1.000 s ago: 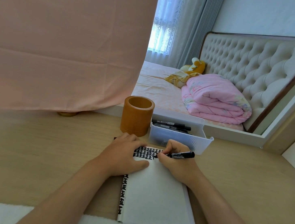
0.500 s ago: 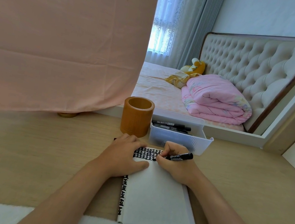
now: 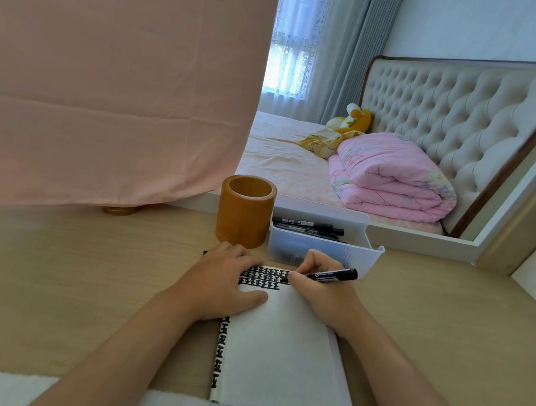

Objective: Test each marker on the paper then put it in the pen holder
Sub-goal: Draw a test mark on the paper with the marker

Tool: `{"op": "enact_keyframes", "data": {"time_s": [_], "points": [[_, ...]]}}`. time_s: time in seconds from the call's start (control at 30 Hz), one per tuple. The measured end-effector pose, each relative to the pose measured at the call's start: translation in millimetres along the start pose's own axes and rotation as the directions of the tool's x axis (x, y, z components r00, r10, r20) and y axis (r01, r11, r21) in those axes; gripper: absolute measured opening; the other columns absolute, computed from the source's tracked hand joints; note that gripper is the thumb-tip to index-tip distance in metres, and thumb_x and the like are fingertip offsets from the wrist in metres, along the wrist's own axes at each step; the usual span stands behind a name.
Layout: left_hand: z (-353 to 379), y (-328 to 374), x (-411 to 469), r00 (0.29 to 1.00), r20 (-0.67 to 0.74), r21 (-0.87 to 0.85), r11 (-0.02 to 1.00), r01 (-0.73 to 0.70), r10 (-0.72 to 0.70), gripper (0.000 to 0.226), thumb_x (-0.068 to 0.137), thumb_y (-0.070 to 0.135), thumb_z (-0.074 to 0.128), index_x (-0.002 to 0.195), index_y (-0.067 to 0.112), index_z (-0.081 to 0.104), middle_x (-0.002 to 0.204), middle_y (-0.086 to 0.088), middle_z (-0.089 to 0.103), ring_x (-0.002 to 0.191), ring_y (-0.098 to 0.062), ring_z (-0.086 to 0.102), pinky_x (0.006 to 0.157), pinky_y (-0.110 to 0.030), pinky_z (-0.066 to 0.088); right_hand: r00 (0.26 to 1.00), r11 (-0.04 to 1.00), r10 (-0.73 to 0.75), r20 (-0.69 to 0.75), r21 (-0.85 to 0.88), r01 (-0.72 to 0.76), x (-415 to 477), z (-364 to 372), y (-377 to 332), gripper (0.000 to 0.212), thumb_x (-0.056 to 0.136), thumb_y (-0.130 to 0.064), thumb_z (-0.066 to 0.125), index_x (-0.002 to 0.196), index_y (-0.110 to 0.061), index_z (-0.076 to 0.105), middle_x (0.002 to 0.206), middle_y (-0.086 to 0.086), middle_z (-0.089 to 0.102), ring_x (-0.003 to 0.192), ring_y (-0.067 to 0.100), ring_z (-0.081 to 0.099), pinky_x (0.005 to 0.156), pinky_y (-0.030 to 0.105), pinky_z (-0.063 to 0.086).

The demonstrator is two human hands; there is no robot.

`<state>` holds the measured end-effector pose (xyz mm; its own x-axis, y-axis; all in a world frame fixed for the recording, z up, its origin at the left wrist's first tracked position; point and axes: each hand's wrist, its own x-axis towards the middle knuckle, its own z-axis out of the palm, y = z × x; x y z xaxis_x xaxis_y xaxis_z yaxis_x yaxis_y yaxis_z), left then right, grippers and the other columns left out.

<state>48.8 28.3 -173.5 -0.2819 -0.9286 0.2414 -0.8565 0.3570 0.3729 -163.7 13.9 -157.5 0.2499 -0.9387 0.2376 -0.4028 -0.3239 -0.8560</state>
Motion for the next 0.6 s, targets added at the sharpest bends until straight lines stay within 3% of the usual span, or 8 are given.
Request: {"op": "enact_keyframes", "data": {"time_s": [0.2,0.33,0.4,0.47,0.6], "points": [[-7,0,-1,0.999,-0.036,-0.047,0.999,-0.023,0.021,0.057,0.09,0.059,0.053,0.142,0.037,0.046,0.133,0.016,0.05,0.122,-0.004,0.038,0.104,-0.031,0.035,1.0,0.984,-0.01,0.03,0.178,0.005,-3,-7,-13,0.005,0.088,-0.01,0.072,0.09,-0.011,0.067,0.063,0.004,0.064,0.052,0.014,0.053,0.048,0.02,0.041],[-18,-6,-2,0.98,-0.195,-0.239,0.971,-0.01,-0.038,0.038,0.098,0.034,0.053,0.137,0.032,0.054,0.132,0.017,0.055,0.119,0.001,0.047,0.101,-0.024,0.04,0.999,0.967,-0.021,0.043,0.253,0.01,-1,-7,-23,0.013,0.092,0.0,0.063,0.1,-0.008,0.07,0.074,0.011,0.071,0.048,0.017,0.052,0.045,0.019,0.042],[-25,-14,-2,0.963,-0.249,-0.187,0.981,0.058,-0.105,0.037,0.099,0.024,0.052,0.135,0.03,0.055,0.131,0.014,0.056,0.118,-0.001,0.048,0.096,-0.018,0.036,0.995,0.972,-0.038,0.093,0.236,0.015,-2,-5,-25,0.019,0.096,0.001,0.056,0.104,-0.009,0.07,0.079,0.012,0.072,0.049,0.018,0.053,0.046,0.02,0.043],[-30,-27,-2,0.949,-0.255,-0.073,0.983,0.17,-0.183,0.039,0.098,0.024,0.052,0.136,0.029,0.054,0.13,0.009,0.056,0.119,-0.008,0.047,0.097,-0.024,0.037,0.985,0.975,-0.061,0.158,0.219,0.025,-2,-6,-24,0.03,0.099,0.005,0.048,0.114,-0.012,0.068,0.087,0.012,0.072,0.055,0.016,0.057,0.047,0.02,0.044],[-27,-41,-5,0.948,-0.145,0.042,0.955,0.292,-0.284,0.039,0.092,0.034,0.059,0.13,0.029,0.059,0.119,0.004,0.056,0.114,-0.016,0.045,0.096,-0.032,0.041,0.961,0.962,-0.024,0.275,0.268,-0.052,-2,-5,-30,0.045,0.103,0.004,0.033,0.133,-0.017,0.06,0.105,0.014,0.07,0.072,0.024,0.064,0.051,0.029,0.051]]}}
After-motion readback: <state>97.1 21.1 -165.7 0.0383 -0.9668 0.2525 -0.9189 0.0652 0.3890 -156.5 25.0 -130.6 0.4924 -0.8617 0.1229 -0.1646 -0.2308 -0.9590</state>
